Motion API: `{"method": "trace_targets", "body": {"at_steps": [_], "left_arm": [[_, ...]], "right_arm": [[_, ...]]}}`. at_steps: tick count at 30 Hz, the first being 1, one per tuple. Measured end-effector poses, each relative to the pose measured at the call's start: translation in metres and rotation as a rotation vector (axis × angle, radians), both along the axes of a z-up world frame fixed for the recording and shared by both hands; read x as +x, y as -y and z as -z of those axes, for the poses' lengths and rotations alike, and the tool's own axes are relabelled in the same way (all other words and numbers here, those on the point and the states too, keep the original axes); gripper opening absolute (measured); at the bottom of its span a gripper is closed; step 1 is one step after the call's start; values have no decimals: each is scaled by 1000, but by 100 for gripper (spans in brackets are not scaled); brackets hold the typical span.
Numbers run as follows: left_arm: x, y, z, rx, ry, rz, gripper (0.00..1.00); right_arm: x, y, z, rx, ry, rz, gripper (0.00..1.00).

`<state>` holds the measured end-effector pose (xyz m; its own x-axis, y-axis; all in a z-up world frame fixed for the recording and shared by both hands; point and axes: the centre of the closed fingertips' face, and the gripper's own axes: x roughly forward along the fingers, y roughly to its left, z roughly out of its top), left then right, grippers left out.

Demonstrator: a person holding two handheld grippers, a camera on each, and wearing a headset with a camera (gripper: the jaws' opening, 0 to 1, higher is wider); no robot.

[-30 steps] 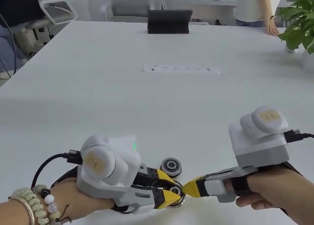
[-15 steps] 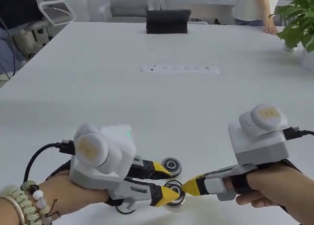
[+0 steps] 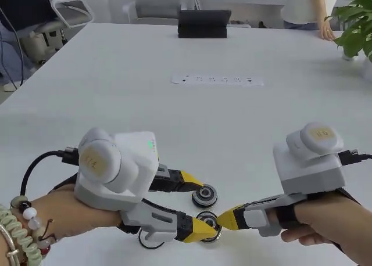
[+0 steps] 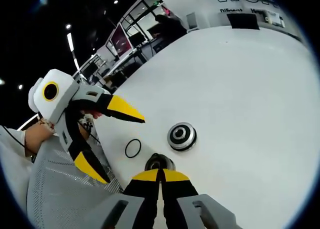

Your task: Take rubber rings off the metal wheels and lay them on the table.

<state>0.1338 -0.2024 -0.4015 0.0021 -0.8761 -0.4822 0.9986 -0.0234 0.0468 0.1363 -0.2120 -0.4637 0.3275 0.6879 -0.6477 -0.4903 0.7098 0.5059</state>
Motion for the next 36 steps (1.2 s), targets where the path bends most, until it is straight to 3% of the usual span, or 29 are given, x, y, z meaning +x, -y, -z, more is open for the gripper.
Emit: {"method": "trace_targets", "body": {"at_steps": [5, 11, 18, 29, 36], "left_arm": [[0, -1, -21, -11, 33, 19, 55], [-1, -7, -42, -25, 55, 26, 60], [-4, -27, -59, -7, 104, 16, 69], [-1, -65, -63, -25, 115, -87, 76], [-2, -88, -59, -60, 77, -175, 78]], "right_arm": [[-1, 0, 0, 0, -3, -2, 0], [-1, -1, -1, 1, -1, -7, 0], [0, -2, -5, 10, 8, -6, 0], [2, 0, -8, 29, 10, 2, 0], [1, 0, -9, 35, 6, 3, 0]]}}
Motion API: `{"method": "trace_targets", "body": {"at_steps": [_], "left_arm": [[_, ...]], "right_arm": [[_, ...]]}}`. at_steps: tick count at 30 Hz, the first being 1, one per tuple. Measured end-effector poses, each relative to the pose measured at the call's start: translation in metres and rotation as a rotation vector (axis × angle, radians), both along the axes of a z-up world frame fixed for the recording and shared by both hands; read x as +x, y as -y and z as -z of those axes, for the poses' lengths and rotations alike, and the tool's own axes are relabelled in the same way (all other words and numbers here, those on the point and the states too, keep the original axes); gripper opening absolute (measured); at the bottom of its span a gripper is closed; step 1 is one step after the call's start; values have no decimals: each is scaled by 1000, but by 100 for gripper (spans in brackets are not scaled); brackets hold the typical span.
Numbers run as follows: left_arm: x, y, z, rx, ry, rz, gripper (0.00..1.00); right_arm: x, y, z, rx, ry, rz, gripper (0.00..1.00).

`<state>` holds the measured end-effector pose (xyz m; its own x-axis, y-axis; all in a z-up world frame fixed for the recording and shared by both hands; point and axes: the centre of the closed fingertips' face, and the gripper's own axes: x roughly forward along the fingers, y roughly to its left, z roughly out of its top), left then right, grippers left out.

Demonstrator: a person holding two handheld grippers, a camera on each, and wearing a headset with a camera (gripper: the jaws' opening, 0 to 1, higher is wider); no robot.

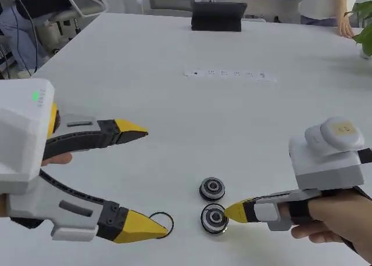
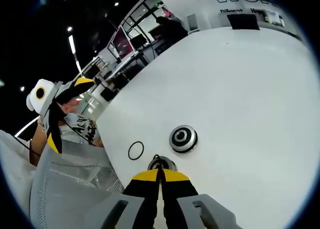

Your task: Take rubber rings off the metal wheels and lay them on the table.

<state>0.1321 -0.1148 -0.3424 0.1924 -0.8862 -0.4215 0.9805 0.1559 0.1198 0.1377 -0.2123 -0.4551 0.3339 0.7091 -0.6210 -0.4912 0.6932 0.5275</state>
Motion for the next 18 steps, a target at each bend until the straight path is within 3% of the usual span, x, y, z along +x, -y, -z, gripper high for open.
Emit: {"method": "trace_targets", "body": {"at_steps": [12, 18], "left_arm": [[-5, -31, 29, 8, -73, -127, 79], [-9, -32, 39, 8, -102, -148, 80]], "right_arm": [[0, -1, -3, 15, -1, 4, 0], [-2, -2, -5, 22, -1, 7, 0]]}}
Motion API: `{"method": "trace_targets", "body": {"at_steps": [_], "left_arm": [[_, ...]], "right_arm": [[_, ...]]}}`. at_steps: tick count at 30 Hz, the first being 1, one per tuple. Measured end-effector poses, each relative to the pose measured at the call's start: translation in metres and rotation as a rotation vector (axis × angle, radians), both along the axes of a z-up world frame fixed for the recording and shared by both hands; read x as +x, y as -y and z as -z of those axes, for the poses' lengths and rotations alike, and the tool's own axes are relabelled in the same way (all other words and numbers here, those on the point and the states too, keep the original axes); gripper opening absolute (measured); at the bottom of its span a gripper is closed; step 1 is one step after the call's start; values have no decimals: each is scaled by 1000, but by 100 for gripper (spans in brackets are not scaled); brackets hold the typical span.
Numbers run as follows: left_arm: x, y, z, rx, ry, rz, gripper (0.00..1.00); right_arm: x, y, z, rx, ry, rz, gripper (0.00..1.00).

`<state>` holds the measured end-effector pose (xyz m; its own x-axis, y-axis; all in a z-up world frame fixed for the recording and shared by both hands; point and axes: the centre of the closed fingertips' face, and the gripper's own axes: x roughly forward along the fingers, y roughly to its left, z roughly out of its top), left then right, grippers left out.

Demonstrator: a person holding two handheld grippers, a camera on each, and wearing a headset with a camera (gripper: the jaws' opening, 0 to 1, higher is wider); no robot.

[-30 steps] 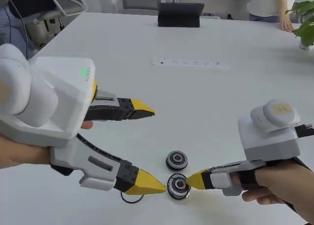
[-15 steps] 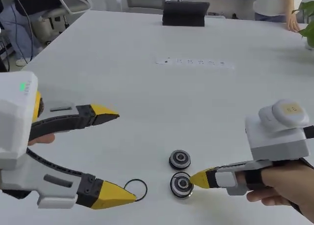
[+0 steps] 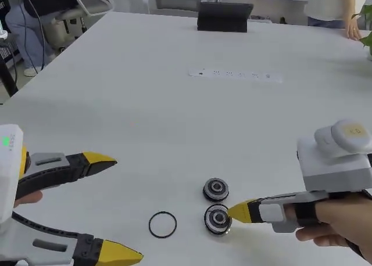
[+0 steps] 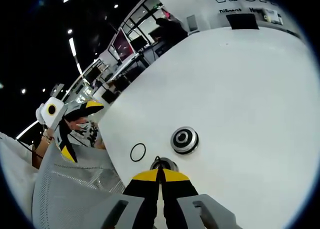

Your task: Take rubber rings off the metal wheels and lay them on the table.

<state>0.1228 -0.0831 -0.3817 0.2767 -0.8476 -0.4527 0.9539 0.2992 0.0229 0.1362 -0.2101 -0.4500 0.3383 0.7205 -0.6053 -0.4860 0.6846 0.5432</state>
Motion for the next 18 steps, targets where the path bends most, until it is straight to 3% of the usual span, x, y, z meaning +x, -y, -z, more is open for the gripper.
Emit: {"method": "trace_targets", "body": {"at_steps": [18], "left_arm": [[-5, -2, 19, 15, -64, -24, 81]], "right_arm": [[-2, -3, -6, 27, 3, -1, 0]]}}
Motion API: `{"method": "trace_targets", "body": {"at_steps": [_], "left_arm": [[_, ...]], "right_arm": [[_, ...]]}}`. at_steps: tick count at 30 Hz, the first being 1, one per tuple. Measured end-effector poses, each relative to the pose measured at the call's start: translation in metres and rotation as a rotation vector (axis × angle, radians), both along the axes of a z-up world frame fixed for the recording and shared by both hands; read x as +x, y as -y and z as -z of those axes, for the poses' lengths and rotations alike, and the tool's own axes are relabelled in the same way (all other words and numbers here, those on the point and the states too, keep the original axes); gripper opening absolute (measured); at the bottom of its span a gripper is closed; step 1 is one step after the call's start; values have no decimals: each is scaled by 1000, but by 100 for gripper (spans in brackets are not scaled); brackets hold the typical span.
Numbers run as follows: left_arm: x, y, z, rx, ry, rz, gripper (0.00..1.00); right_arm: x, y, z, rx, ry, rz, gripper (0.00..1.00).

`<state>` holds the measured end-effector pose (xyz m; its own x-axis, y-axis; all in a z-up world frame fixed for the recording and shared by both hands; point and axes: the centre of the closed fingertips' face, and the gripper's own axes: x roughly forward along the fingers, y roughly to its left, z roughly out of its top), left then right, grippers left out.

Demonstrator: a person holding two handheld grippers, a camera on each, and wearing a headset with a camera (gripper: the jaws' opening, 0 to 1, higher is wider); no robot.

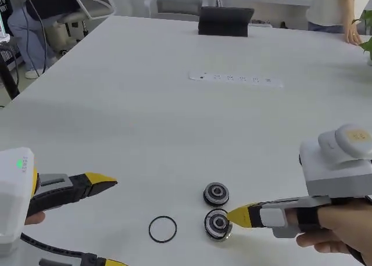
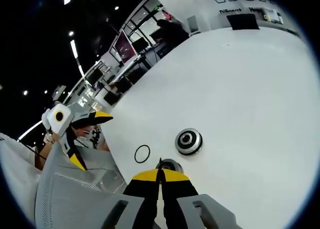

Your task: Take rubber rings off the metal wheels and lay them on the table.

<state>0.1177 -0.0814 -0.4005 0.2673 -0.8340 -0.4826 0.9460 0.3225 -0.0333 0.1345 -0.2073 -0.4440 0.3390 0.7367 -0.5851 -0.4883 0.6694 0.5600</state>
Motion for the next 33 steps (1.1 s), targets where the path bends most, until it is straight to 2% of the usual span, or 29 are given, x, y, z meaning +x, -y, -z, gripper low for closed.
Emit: {"method": "trace_targets", "body": {"at_steps": [8, 16, 24, 33], "left_arm": [[2, -1, -2, -25, -11, -21, 81], [1, -1, 0, -25, -19, -23, 81], [3, -1, -2, -35, -19, -32, 81], [2, -1, -2, -38, -21, -31, 81]], "right_arm": [[0, -2, -3, 13, 7, -1, 0], [4, -3, -12, 45, 26, 16, 0], [8, -6, -25, 74, 53, 30, 0], [4, -14, -37, 93, 80, 24, 0]]}}
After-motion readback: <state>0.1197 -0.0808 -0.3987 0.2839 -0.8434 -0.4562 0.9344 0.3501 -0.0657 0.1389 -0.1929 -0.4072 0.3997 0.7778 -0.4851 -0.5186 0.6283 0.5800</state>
